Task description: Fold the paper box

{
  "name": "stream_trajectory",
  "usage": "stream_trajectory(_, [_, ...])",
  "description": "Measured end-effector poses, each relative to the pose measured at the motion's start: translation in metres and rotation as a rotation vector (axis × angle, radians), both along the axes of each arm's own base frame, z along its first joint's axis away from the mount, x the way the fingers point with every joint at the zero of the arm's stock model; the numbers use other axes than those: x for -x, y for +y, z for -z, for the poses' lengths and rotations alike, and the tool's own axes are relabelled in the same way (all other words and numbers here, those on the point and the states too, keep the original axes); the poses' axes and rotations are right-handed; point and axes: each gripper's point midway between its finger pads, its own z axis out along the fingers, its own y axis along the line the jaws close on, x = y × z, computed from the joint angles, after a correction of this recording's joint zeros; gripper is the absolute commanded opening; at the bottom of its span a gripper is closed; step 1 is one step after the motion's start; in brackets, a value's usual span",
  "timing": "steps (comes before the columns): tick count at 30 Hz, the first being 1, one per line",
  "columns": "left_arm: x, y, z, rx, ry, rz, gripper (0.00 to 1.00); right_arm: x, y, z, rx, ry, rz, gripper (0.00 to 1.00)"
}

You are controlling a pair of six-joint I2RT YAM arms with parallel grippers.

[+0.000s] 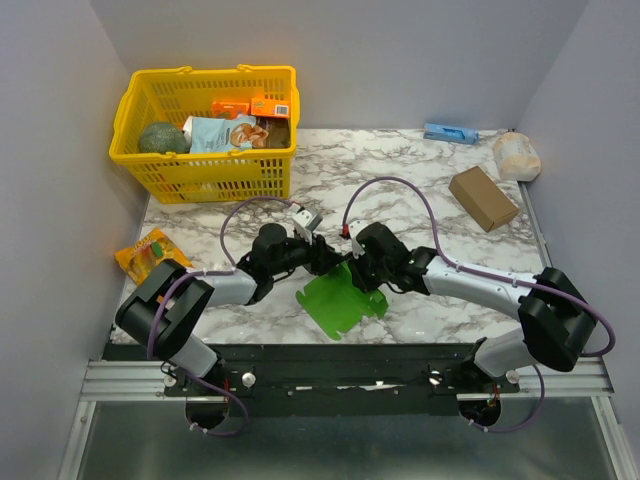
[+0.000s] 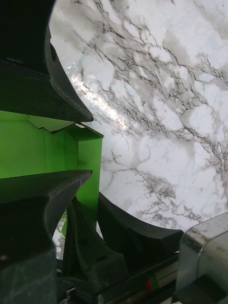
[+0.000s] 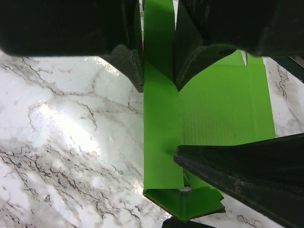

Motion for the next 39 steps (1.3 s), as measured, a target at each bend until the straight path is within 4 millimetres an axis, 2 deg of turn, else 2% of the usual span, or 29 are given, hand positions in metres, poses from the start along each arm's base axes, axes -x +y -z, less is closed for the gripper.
stream_trajectory(6, [-0.005,-0.005,0.004,-0.002,0.016,0.008,0.49,0.0,0.0,0.0,0.003,-0.004,-0.006,0.35])
stream_trajectory(12, [-0.003,-0.007,0.01,-0.005,0.036,0.015,0.41,0.0,0.0,0.0,0.003,-0.004,-0.006,0.36])
stream_trajectory(17, [-0.003,-0.008,0.011,0.004,0.047,0.015,0.3,0.0,0.0,0.0,0.005,-0.005,-0.007,0.38])
stream_trajectory(20, [-0.003,-0.009,0.01,0.009,0.048,0.017,0.26,-0.001,-0.001,0.0,0.012,-0.01,-0.012,0.43])
stream_trajectory(29, [0.009,-0.011,0.011,0.041,0.048,0.009,0.17,-0.007,0.002,-0.008,-0.001,-0.026,0.015,0.72])
stream_trajectory(31, [0.01,-0.009,0.011,0.047,0.038,-0.009,0.16,-0.007,0.002,-0.012,-0.016,-0.025,0.036,0.78])
stream_trajectory(34, [0.014,-0.005,0.011,0.051,0.029,-0.032,0.15,-0.008,0.001,-0.022,-0.05,-0.034,0.078,0.79])
stream_trajectory(39, [0.021,0.001,0.01,0.045,0.017,-0.073,0.15,-0.006,-0.006,-0.057,-0.155,-0.052,0.208,0.79])
